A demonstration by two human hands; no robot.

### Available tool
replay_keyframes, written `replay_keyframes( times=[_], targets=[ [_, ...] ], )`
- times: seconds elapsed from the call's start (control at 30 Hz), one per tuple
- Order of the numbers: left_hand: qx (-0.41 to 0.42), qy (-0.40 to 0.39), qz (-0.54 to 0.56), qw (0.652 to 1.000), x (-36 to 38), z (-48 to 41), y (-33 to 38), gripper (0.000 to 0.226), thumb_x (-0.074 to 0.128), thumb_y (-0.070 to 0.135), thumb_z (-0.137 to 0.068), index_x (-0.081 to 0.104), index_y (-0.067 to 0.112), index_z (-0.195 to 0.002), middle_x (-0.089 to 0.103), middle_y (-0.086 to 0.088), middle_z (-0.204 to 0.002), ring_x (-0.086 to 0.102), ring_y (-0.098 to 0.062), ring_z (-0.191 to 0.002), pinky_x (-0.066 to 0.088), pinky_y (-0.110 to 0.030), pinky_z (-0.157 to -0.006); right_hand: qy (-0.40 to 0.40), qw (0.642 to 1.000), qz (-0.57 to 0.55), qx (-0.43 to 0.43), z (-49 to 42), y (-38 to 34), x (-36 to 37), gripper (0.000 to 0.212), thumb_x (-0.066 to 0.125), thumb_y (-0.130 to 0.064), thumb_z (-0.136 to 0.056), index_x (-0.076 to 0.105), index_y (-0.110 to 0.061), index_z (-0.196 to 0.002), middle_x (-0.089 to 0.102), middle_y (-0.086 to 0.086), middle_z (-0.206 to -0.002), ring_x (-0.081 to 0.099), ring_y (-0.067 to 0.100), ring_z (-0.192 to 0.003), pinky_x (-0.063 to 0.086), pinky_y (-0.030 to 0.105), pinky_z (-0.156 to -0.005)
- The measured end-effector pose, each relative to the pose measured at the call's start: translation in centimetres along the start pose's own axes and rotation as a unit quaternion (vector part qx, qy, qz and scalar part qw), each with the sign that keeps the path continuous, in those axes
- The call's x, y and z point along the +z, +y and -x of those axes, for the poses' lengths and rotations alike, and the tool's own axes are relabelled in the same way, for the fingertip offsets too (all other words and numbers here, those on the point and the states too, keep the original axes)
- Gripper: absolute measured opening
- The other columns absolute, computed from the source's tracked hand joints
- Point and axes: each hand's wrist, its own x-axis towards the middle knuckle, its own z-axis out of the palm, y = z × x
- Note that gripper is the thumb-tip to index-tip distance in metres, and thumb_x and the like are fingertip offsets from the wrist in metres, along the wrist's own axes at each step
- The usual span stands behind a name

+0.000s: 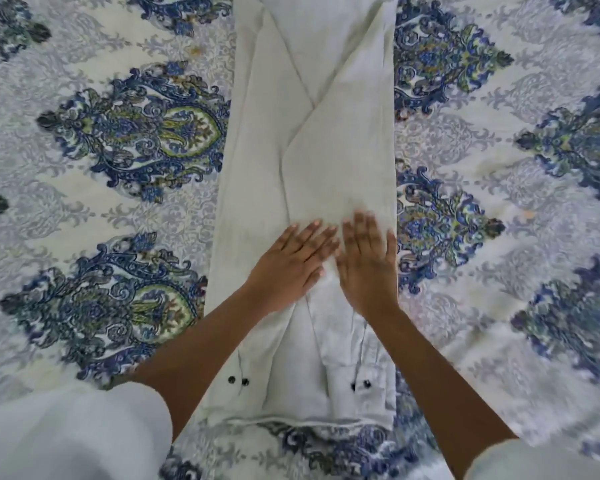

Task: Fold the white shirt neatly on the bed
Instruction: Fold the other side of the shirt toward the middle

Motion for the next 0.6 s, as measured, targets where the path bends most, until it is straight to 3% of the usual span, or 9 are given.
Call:
replay_keyframes(
  times=[0.1, 0.17, 0.3, 0.5, 0.6],
  targets=[
    [0.020, -0.033, -0.003, 0.999, 0.5, 1.5, 1.0, 0.053, 0.026, 0.034, -0.095, 0.032, 0.017, -0.145, 0.031, -0.002, -0.152, 0.027, -0.026, -0.141, 0.024, -0.047, -0.115, -0.045, 0.995, -0.036, 0.087, 3.6, 1.1, 0.5, 0.052, 0.030, -0.033, -0.093, 0.039, -0.020, -0.142, 0.035, 0.008, -0.151, 0.035, 0.030, -0.138, 0.032, 0.053, -0.108],
    [0.049, -0.043, -0.007, 0.998, 0.5, 3.1, 1.6, 0.054, 0.024, 0.036, -0.095, 0.034, 0.017, -0.144, 0.033, -0.002, -0.151, 0.029, -0.026, -0.140, 0.025, -0.047, -0.113, -0.050, 0.990, -0.037, 0.127, 5.7, 1.2, 0.1, 0.052, 0.031, -0.035, -0.092, 0.038, -0.024, -0.142, 0.034, 0.009, -0.151, 0.032, 0.030, -0.139, 0.031, 0.056, -0.107],
    [0.112, -0.057, -0.010, 0.992, 1.2, 6.4, 4.3, 0.054, 0.023, 0.038, -0.096, 0.035, 0.016, -0.144, 0.034, -0.003, -0.151, 0.031, -0.023, -0.140, 0.025, -0.046, -0.113, -0.080, 0.996, -0.002, 0.039, 11.6, -0.6, 0.8, 0.054, 0.029, -0.033, -0.092, 0.031, -0.018, -0.144, 0.032, 0.007, -0.152, 0.031, 0.027, -0.140, 0.029, 0.058, -0.109],
    [0.112, -0.069, 0.002, 0.991, 2.3, 10.2, 6.8, 0.056, 0.029, 0.036, -0.094, 0.025, 0.018, -0.147, 0.027, -0.001, -0.154, 0.022, -0.023, -0.143, 0.017, -0.044, -0.113, -0.102, 0.994, 0.010, 0.031, 17.4, -0.5, 1.7, 0.057, 0.029, -0.037, -0.093, 0.029, -0.013, -0.145, 0.032, 0.007, -0.152, 0.023, 0.023, -0.141, 0.020, 0.051, -0.110],
    [0.099, -0.074, 0.002, 0.992, 2.6, 11.9, 7.7, 0.054, 0.026, 0.037, -0.096, 0.022, 0.021, -0.147, 0.024, 0.000, -0.155, 0.021, -0.024, -0.143, 0.014, -0.045, -0.113, -0.114, 0.993, 0.018, -0.013, 20.2, 0.0, 1.8, 0.055, 0.026, -0.037, -0.094, 0.032, -0.016, -0.145, 0.031, 0.006, -0.153, 0.025, 0.024, -0.141, 0.030, 0.054, -0.108]
  ],
)
